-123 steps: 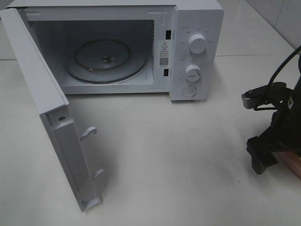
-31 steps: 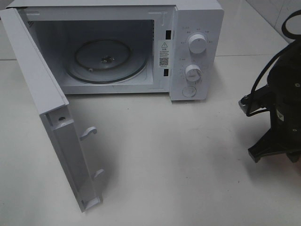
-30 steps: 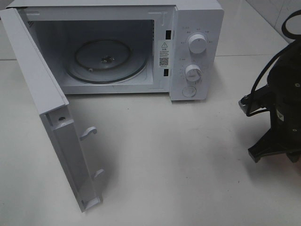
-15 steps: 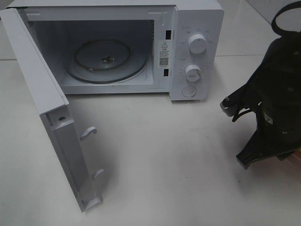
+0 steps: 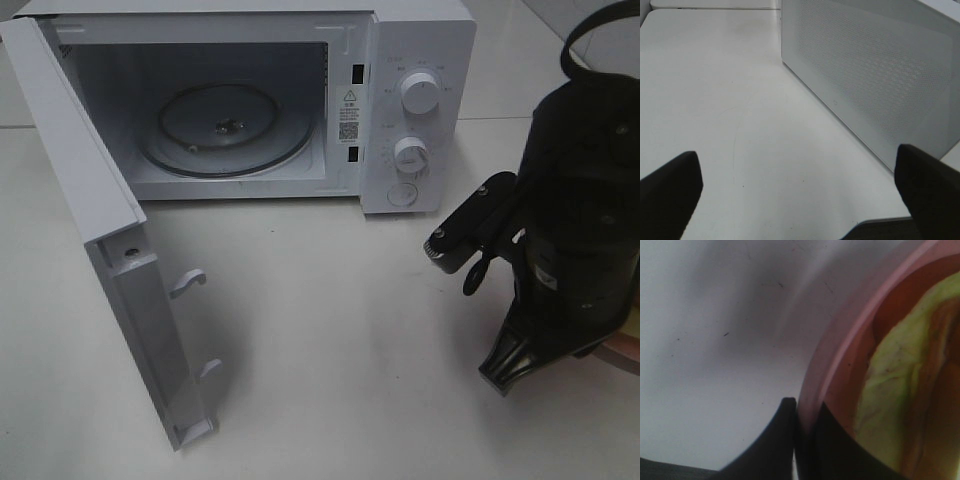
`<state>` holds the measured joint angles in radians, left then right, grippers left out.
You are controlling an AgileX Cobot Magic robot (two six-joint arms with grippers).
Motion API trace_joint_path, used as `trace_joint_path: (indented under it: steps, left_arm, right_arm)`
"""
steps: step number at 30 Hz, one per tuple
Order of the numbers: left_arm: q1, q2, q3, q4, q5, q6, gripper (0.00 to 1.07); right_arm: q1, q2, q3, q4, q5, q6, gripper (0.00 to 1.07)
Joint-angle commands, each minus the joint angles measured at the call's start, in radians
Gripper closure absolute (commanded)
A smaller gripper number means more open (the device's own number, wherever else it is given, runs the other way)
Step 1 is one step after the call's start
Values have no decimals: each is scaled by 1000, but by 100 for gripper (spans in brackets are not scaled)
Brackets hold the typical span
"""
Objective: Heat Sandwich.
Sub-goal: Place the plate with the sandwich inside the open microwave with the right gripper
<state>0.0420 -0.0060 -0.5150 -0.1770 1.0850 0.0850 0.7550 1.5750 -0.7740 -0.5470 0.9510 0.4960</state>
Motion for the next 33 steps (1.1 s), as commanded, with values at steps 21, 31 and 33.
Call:
trace_joint_path:
  steps: [21, 31, 33]
  left_arm:
    - [-2, -15, 1, -7, -10, 1, 9]
    - [-2, -15, 1, -7, -10, 1, 9]
    - [-2, -15, 1, -7, -10, 1, 9]
  right_arm:
    - [281, -63, 1, -20, 86, -112, 106]
    - [298, -159, 1, -22, 84, -324, 106]
    - [298, -170, 1, -22, 82, -374, 106]
